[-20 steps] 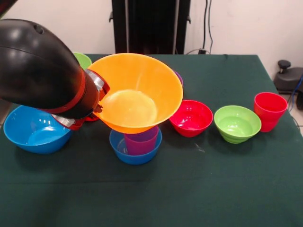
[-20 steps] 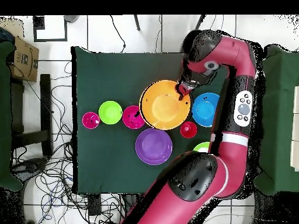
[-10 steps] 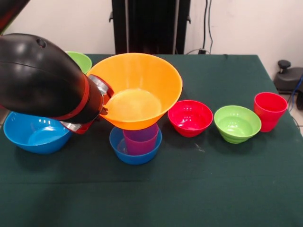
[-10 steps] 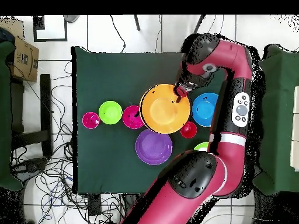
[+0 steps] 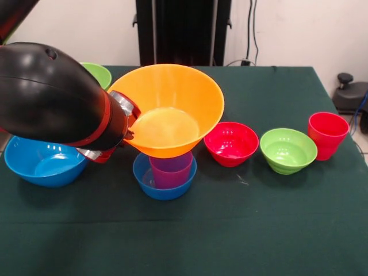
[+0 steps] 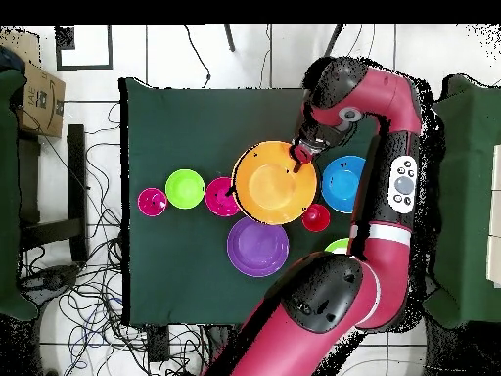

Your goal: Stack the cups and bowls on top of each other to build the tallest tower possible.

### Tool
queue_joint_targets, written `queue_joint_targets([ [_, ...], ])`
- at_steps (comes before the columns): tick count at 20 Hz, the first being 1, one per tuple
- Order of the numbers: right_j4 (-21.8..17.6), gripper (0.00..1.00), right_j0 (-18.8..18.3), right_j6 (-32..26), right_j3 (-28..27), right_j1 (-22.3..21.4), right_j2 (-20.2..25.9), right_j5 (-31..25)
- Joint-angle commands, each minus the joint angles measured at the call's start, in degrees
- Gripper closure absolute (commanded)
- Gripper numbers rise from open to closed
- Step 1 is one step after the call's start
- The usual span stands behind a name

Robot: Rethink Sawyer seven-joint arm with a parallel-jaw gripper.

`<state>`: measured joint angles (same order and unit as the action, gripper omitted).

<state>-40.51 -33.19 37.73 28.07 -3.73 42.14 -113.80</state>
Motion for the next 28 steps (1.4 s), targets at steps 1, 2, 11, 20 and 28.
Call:
queue_joint_targets([
  [1,-0.3,1.0,1.3,-9.8,4.6,-1.3,-0.2,2.5],
  [2,-0.3,1.0,1.4,-9.8,4.6,-1.3,-0.2,2.4],
  [11,-2.0,1.0,2.6,-9.4,2.3,-1.8,-0.1,-0.2],
  [20,-3.3,1.0,4.3,-8.6,0.1,-1.5,0.4,-1.3],
  [28,-6.8,1.0,6.2,-9.6,-5.7,0.0,3.1,-5.1],
])
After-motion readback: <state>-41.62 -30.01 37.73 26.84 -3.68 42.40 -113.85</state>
